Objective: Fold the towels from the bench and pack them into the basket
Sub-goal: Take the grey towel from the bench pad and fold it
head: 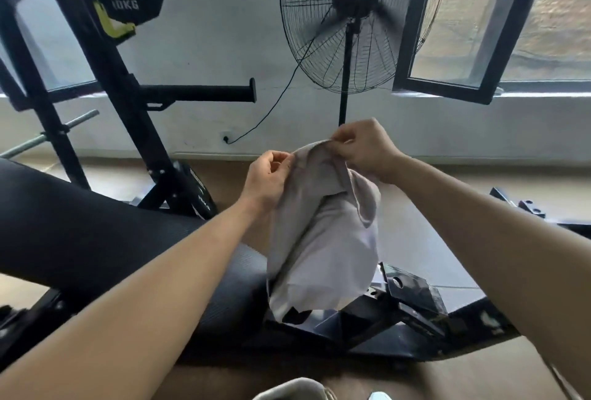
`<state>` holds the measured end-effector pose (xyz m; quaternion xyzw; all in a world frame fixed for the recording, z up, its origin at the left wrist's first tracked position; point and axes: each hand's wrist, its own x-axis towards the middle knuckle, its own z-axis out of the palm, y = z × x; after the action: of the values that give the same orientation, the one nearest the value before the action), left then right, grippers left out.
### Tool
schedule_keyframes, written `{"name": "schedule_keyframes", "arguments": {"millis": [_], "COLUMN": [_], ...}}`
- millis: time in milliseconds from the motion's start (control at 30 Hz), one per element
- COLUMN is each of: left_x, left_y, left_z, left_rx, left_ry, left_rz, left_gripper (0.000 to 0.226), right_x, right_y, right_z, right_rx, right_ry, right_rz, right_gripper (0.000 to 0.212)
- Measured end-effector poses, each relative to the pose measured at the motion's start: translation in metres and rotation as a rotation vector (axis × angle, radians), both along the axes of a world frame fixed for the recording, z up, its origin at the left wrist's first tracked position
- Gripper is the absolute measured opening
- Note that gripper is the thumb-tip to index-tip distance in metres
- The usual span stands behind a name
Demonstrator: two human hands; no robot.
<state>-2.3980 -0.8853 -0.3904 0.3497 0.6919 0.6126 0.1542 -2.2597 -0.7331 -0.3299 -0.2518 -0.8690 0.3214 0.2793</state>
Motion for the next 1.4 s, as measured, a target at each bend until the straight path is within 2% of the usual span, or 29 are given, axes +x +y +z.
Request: {"name": "schedule_keyframes", "arguments": {"millis": [100,200,233,367,433,500,633,733,867,967,1100,1200,1333,1400], "left_x": [-0.002,0.003,0.005,0.006,0.004,0.003,0.007,0.015,0.025,0.033,0.044,0.048,0.059,0.068], "left_y": [-0.017,-0.038,-0.046,-0.079,-0.099,-0.122,-0.18,-0.223,-0.277,-0.311,-0.327,-0.326,-0.328,-0.331], "left_z": [0.029,0.069,0.082,0.111,0.114,0.105,0.054,0.01,-0.042,-0.074,-0.086,-0.087,-0.087,-0.09], "left_rx": [0.115,0.186,0.204,0.311,0.331,0.239,0.018,-0.045,-0.156,-0.197,-0.115,-0.096,-0.151,-0.184], "left_ry": [-0.176,-0.235,-0.245,-0.213,-0.216,-0.192,-0.115,-0.125,-0.161,-0.228,-0.359,-0.304,-0.173,-0.108], "left_rz": [-0.023,-0.103,-0.126,-0.082,-0.054,-0.059,-0.07,-0.026,0.003,0.025,0.126,0.174,0.164,0.151], "left_gripper": [0.017,0.01,0.008,0.012,0.027,0.042,0.025,0.023,0.021,0.02,0.021,0.021,0.017,0.014], "right_x": [-0.005,-0.007,-0.009,-0.023,-0.024,-0.024,-0.026,-0.022,-0.015,-0.014,0.0,0.026,0.063,0.078], "right_y": [-0.009,-0.034,-0.045,-0.086,-0.101,-0.115,-0.156,-0.181,-0.199,-0.205,-0.207,-0.215,-0.228,-0.238], "right_z": [0.029,0.056,0.062,0.073,0.077,0.078,0.064,0.054,0.045,0.031,-0.003,-0.031,-0.073,-0.096], "right_rx": [-0.006,-0.077,-0.075,-0.029,-0.042,-0.081,-0.165,-0.208,-0.271,-0.322,-0.367,-0.337,-0.081,-0.009], "right_ry": [0.047,0.054,0.051,0.152,0.218,0.253,0.311,0.353,0.375,0.338,0.245,0.09,-0.185,-0.192], "right_rz": [0.113,0.274,0.317,0.382,0.388,0.396,0.386,0.329,0.274,0.226,0.199,0.264,0.318,0.286], "right_gripper": [0.011,0.043,0.047,0.017,0.026,0.033,0.031,0.022,0.023,0.022,0.012,0.01,0.031,0.023]}}
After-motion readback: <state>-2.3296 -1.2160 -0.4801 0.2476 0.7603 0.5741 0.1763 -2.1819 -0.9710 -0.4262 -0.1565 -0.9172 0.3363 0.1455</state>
